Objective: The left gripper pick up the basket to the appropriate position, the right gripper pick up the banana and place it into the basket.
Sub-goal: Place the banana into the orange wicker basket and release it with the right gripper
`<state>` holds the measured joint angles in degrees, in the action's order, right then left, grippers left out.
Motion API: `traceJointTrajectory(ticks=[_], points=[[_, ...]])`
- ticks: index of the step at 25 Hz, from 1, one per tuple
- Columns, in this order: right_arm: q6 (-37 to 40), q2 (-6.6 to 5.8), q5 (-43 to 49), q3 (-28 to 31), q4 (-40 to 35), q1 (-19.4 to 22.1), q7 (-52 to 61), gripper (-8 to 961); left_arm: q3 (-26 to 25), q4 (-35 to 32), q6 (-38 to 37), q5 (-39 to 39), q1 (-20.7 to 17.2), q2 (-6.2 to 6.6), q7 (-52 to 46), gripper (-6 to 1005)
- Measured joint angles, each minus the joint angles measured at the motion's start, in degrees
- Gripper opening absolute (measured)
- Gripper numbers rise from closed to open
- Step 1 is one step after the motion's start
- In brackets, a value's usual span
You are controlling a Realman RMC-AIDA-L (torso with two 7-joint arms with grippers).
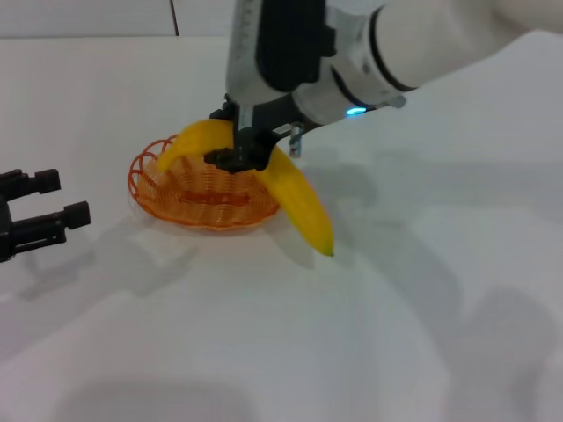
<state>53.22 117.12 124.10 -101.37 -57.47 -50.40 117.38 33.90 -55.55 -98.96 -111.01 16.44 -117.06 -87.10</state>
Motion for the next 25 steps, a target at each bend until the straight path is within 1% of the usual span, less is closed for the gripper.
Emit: traceJointTrajectory(ticks=[2, 9, 11, 17, 25], points=[[-2.2, 0.12, 0.0, -1.8, 1.3, -1.4, 0.1, 492, 0.2, 0.0, 0.0, 0.0, 0.1, -0.02, 0.0, 797], [-5.8, 0.27, -0.4, -5.2, 1.7, -2.6, 0.4, 493, 0.6, 0.8, 0.1, 0.0, 1.0, -0.01, 0.0, 797], [-7.1, 0.31, -0.8, -7.0, 2.1, -3.5, 0.7, 493, 0.6, 0.8, 0.2, 0.0, 1.1, 0.0, 0.0, 797], [-7.4, 0.3, -0.8, -9.0, 4.1, -5.4, 0.7, 492, 0.5, 1.3, 0.2, 0.0, 1.8, 0.03, 0.0, 797], [-7.5, 0.3, -0.6, -9.2, 4.7, -6.8, 0.7, 492, 0.5, 2.1, 0.7, -0.9, 2.5, 0.15, 0.0, 797]])
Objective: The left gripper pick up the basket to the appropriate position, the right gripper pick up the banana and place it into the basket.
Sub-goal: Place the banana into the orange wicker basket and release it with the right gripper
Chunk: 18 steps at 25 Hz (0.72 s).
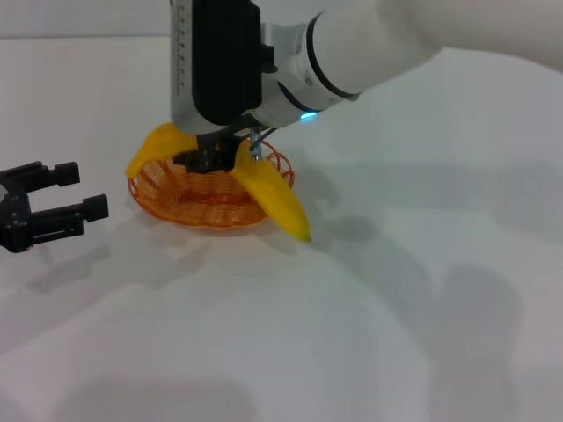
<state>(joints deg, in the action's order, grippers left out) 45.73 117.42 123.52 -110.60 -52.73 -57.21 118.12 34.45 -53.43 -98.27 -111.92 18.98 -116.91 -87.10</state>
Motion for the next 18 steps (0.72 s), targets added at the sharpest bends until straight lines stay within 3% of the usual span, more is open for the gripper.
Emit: traceJointTrajectory(ticks=[18], points=[[-2.0, 0.0, 4.4, -5.9, -0.2, -4.1, 6.1, 529, 0.0, 1.3, 0.5, -0.5, 1.1, 0.02, 0.0, 797]])
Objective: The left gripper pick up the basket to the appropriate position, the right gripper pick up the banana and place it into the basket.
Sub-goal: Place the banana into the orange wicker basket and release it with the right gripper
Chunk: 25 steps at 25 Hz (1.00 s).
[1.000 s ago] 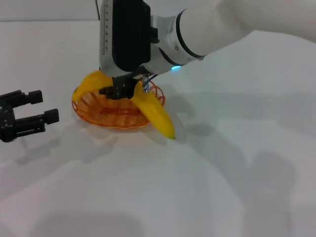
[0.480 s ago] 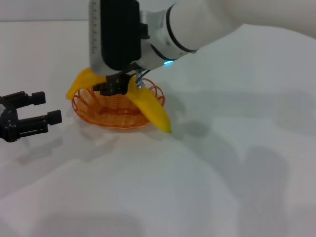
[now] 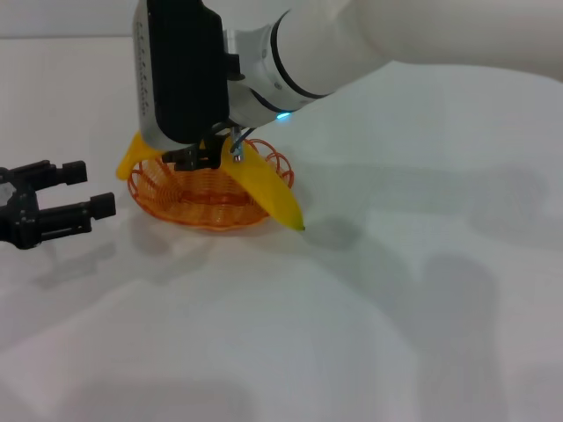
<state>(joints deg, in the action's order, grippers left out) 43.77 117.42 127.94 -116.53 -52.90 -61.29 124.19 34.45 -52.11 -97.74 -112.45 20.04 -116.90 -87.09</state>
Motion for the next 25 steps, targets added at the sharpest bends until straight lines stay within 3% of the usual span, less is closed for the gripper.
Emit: traceJointTrajectory(ticks=[25], points=[[-0.8, 0.0, 0.5, -0.1, 0.0, -0.5, 0.6, 642, 0.6, 0.3, 1.0, -0.1, 0.8, 0.1, -0.3, 797]])
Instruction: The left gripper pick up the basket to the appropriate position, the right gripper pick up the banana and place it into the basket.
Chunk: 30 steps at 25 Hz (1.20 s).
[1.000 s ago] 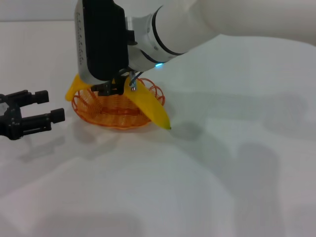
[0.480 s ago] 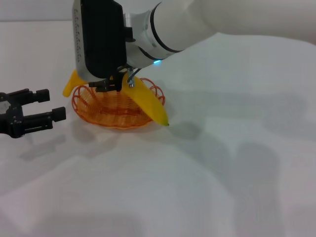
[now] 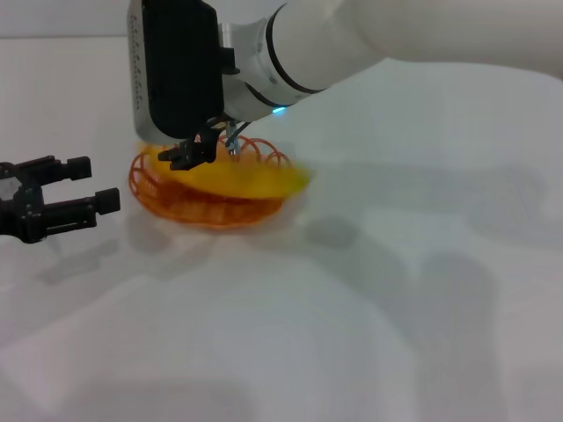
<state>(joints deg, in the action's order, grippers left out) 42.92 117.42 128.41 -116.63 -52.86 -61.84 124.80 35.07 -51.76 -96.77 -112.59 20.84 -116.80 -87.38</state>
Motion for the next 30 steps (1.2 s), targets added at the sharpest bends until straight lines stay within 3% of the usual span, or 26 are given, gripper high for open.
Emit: traceJointTrajectory(ticks=[8, 12, 15, 24, 29, 30], points=[[0.0, -0.01, -0.1, 0.4, -1.9, 0.8, 0.0, 673, 0.0, 0.5, 0.0, 0.0, -0.1, 0.02, 0.0, 798], [0.6, -0.39, 0.0, 2.4, -7.1, 4.0, -0.2, 676, 0.0, 1.1, 0.0, 0.0, -0.2, 0.14, 0.2, 798], [5.0, -0.59, 0.1, 8.5, -13.3, 8.6, -2.7, 678, -0.3, 1.2, 0.1, 0.0, -0.2, 0.16, 0.2, 798], [15.4, -0.63, -1.5, 20.1, -20.0, 16.0, -7.7, 674, -0.1, 1.1, 0.1, 0.0, -0.1, 0.18, 0.1, 798], [25.5, -0.74, -9.5, 28.3, -21.4, 19.1, -15.0, 672, 0.0, 0.8, 0.1, 0.0, -0.3, 0.16, 0.2, 798], [30.1, -0.78, -11.4, 32.6, -21.3, 19.6, -16.9, 672, 0.0, 0.8, 0.1, 0.0, -0.3, 0.15, 0.2, 798]])
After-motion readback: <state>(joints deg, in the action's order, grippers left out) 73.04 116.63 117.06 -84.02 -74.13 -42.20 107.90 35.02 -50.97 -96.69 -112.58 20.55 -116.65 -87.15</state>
